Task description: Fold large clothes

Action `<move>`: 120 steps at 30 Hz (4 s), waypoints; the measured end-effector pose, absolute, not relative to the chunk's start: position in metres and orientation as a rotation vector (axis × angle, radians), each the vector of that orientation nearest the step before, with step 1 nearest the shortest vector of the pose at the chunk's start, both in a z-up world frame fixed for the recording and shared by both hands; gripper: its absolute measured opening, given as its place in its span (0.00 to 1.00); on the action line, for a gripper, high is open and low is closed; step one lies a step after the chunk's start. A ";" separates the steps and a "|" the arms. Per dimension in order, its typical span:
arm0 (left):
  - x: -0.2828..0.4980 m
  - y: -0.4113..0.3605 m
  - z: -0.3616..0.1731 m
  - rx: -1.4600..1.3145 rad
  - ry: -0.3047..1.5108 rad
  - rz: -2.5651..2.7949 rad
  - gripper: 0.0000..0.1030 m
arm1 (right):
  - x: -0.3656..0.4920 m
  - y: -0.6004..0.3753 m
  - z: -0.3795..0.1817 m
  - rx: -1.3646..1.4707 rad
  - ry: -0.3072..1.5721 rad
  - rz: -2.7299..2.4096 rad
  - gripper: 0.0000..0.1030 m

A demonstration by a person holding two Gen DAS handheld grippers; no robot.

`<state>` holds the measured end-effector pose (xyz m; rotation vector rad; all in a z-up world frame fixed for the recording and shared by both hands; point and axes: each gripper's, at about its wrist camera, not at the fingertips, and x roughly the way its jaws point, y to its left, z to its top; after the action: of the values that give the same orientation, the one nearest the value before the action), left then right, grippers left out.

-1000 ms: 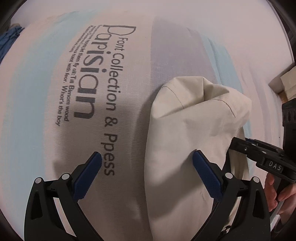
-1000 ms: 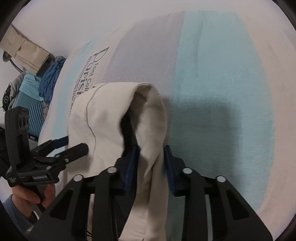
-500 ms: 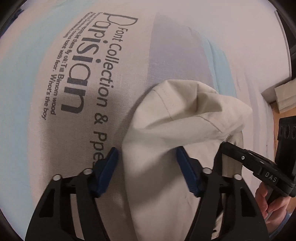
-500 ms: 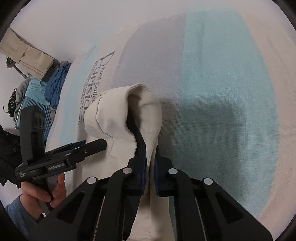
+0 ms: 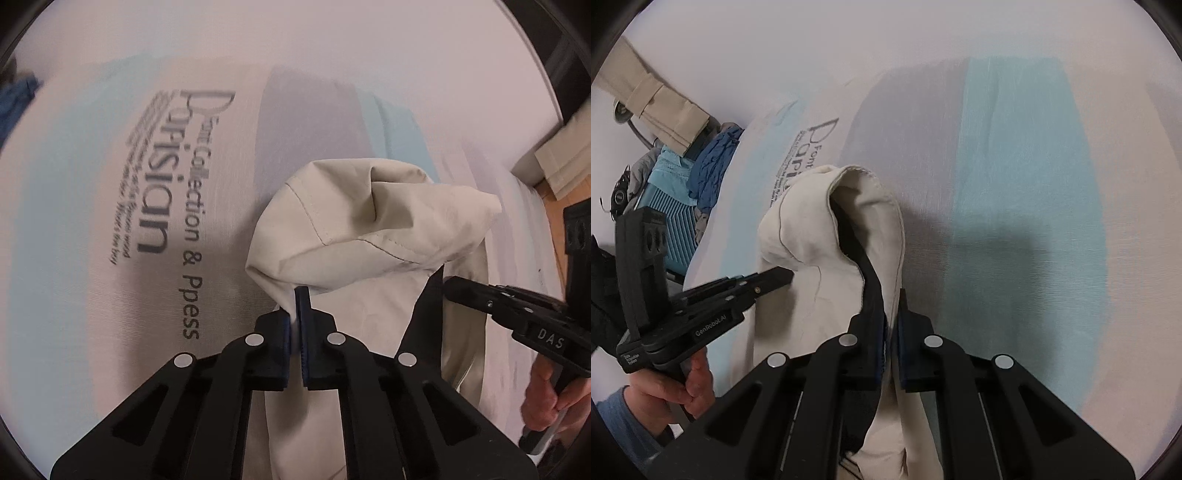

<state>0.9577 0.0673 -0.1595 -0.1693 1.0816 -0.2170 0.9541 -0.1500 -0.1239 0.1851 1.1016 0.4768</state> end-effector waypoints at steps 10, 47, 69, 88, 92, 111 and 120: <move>0.898 0.063 -0.095 -0.088 0.925 -0.200 0.02 | 0.871 -0.144 -0.064 -0.074 0.926 0.442 0.04; 0.569 0.050 -0.148 0.085 0.868 -0.099 0.04 | 0.576 -0.126 -0.120 -0.315 0.843 0.244 0.05; 0.551 0.052 -0.206 0.095 0.946 -0.094 0.04 | 0.554 -0.137 -0.192 -0.295 0.912 0.164 0.05; 0.533 0.066 -0.179 0.096 0.982 -0.054 0.47 | 0.531 -0.150 -0.165 -0.287 0.865 0.094 0.43; 0.525 0.073 -0.166 0.069 0.959 -0.044 0.61 | 0.528 -0.150 -0.154 -0.276 0.851 0.091 0.53; 0.503 0.094 -0.152 0.029 0.943 -0.026 0.94 | 0.505 -0.134 -0.135 -0.269 0.795 0.114 0.93; 0.490 0.101 -0.143 -0.005 0.929 -0.022 0.94 | 0.497 -0.134 -0.128 -0.251 0.806 0.120 0.93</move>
<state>0.4904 0.1010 -0.1428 -0.0052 0.9288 -0.0216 0.4966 -0.1336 -0.1276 -0.2507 0.8063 0.1196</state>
